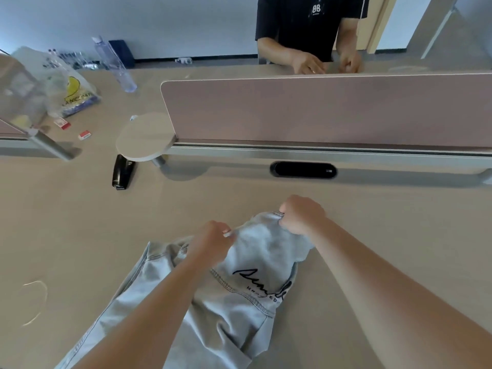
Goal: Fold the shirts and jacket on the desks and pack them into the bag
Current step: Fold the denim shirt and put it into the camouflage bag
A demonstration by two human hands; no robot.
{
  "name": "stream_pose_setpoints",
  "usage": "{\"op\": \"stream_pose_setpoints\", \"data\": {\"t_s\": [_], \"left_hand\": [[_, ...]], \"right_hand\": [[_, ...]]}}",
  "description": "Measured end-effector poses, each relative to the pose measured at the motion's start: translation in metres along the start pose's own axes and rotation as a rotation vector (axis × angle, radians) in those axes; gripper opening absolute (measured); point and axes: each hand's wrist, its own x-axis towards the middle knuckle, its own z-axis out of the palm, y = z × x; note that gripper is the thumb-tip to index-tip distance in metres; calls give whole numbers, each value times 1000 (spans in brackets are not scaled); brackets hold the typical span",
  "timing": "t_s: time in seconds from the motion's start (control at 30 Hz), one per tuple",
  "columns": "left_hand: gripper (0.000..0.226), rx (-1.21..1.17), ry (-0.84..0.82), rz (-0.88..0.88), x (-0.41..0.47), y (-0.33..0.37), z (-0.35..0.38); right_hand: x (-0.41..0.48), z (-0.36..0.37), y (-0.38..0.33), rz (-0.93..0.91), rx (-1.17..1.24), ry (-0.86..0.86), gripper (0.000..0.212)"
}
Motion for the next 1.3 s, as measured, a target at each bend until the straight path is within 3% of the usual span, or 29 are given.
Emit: {"op": "stream_pose_setpoints", "data": {"t_s": [0.1,0.23,0.33,0.47,0.53,0.63,0.77,0.83,0.93,1.07,1.13,1.2,1.3], "left_hand": [[28,201,-1,5,13,-12,8],[34,223,-95,-147,29,-31,14],[42,264,-162,-178,38,-36,20],[19,421,-203,-122,40,-32,24],[8,363,-189,-80,43,-27,22],[11,302,-135,-30,46,-12,12],[44,162,-46,60,50,25,9],[49,48,-30,91,56,45,13],[50,-164,6,152,59,71,23],[49,-257,-91,337,55,110,46],[45,-162,-141,355,58,126,57],[30,-31,-147,358,66,138,63],[24,12,-191,337,86,145,66]], "right_hand": [[21,24,-2,-126,-100,106,13],[42,37,-5,-97,-6,-59,17],[48,40,-9,-113,-25,-67,18],[42,33,-5,-129,23,10,9],[39,23,0,-142,56,80,18],[39,4,2,-179,70,225,19],[39,-1,1,-208,70,195,13],[35,3,10,-164,121,208,14],[23,2,35,80,287,312,40],[5,14,72,436,481,240,36],[-3,23,77,446,740,128,35],[-6,31,78,404,921,123,22],[2,44,85,309,866,253,9]]}}
